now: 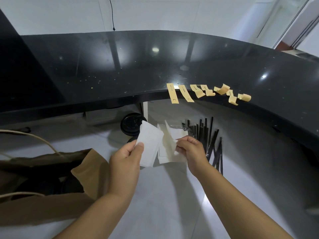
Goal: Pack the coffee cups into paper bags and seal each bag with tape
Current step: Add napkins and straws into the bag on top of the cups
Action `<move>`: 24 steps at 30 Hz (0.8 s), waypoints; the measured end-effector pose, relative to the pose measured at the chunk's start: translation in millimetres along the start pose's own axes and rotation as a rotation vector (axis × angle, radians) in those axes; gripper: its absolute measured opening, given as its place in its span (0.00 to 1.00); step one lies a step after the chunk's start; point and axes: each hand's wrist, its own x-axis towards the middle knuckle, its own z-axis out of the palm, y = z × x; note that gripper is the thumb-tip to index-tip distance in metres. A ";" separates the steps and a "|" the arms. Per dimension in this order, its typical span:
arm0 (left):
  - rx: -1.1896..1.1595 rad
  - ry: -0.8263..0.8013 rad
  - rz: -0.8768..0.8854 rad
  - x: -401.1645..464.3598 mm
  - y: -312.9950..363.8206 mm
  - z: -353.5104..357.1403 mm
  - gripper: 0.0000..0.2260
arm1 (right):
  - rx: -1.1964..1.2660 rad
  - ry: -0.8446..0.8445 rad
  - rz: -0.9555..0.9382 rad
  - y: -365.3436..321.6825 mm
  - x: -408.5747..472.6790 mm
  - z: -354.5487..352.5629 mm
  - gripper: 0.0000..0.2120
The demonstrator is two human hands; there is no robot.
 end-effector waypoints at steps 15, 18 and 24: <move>0.357 0.064 0.202 8.2 -3.0 -0.3 0.14 | 0.167 0.111 0.222 -10.3 -0.8 -4.8 0.10; 0.363 0.057 0.190 9.0 -5.6 1.3 0.11 | 0.261 0.111 0.279 -9.9 -0.1 -7.9 0.10; 0.373 0.034 0.198 13.5 -4.0 2.2 0.07 | 0.399 0.113 0.322 -19.3 -5.5 -10.1 0.05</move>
